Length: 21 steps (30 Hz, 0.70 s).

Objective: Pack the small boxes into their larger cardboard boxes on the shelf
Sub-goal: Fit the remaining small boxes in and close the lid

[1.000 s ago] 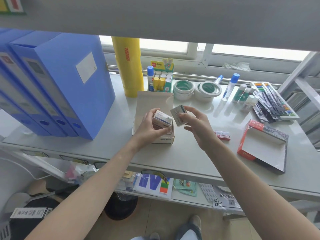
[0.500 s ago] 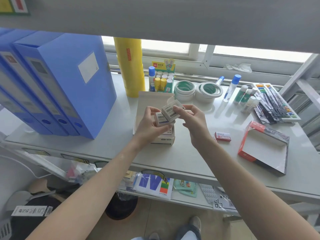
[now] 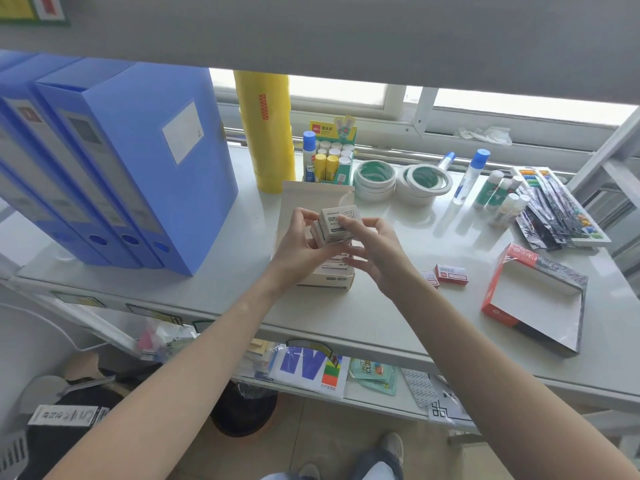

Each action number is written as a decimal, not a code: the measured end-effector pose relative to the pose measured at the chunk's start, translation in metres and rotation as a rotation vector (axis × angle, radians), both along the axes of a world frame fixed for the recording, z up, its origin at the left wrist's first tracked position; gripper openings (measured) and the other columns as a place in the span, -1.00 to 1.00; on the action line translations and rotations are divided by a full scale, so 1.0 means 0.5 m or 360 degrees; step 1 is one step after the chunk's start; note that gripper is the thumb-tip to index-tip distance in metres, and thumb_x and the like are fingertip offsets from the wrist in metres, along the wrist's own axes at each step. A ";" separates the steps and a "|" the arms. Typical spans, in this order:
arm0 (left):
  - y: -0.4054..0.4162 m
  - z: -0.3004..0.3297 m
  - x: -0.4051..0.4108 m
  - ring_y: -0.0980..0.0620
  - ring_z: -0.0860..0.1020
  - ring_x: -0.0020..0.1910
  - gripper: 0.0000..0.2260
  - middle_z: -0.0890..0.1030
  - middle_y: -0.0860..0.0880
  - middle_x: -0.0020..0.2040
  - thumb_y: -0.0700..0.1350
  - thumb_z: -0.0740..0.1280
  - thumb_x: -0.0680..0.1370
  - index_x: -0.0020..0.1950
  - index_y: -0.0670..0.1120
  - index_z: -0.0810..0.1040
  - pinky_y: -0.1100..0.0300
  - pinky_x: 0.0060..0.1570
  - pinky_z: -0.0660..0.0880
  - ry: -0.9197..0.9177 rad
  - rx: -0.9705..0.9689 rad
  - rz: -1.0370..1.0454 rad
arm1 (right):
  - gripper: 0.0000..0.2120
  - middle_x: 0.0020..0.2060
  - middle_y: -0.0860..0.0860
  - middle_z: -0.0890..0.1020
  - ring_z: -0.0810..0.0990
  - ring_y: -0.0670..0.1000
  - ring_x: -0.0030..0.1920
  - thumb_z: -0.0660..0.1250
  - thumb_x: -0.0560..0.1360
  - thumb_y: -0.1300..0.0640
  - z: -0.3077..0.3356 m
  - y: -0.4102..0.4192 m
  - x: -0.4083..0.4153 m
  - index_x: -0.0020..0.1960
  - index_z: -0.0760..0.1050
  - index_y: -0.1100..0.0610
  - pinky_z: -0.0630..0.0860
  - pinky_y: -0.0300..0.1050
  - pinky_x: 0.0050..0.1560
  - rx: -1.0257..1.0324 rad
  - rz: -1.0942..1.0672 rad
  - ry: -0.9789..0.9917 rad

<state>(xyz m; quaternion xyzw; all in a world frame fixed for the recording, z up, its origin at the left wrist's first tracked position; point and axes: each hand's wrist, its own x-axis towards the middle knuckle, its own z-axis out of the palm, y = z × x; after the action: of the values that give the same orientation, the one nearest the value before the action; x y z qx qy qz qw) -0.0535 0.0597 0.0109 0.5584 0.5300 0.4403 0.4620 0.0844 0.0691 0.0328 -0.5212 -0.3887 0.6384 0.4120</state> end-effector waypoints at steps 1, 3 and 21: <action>0.001 0.000 -0.003 -0.07 0.67 -0.01 -0.56 0.58 0.03 0.03 -0.15 0.48 0.42 0.11 -0.13 0.27 0.09 -0.02 0.61 0.0022 0.0011 -0.0006 | -0.64 -0.16 0.03 0.61 0.58 0.08 -0.11 0.41 0.44 0.05 0.001 0.001 -0.001 0.09 0.32 0.14 0.52 -0.01 0.03 -0.0008 0.0020 0.0016; 0.003 0.000 -0.008 0.00 0.67 -0.03 -0.58 0.58 0.01 0.05 -0.11 0.48 0.42 0.08 -0.12 0.29 0.19 -0.07 0.60 0.0100 0.0045 0.0001 | -0.63 -0.16 0.04 0.61 0.59 0.07 -0.15 0.41 0.44 0.07 0.001 0.004 -0.002 0.12 0.32 0.14 0.52 -0.02 0.03 -0.0033 0.0039 0.0027; 0.017 0.019 -0.068 -0.07 0.58 0.04 -0.51 0.60 -0.06 0.13 0.02 0.47 0.41 0.28 -0.05 0.45 0.03 0.02 0.55 0.1299 0.0443 -0.0147 | -0.49 0.02 0.17 0.58 0.62 0.06 -0.13 0.45 0.41 0.11 -0.040 0.012 -0.058 0.24 0.29 0.20 0.59 -0.04 0.04 -0.0096 0.0057 -0.0031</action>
<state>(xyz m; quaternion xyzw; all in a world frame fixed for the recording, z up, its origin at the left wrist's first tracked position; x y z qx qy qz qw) -0.0877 0.0681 0.0204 0.7668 0.5793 0.2294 0.1541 0.0553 0.0751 0.0130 -0.5326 -0.3826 0.6519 0.3808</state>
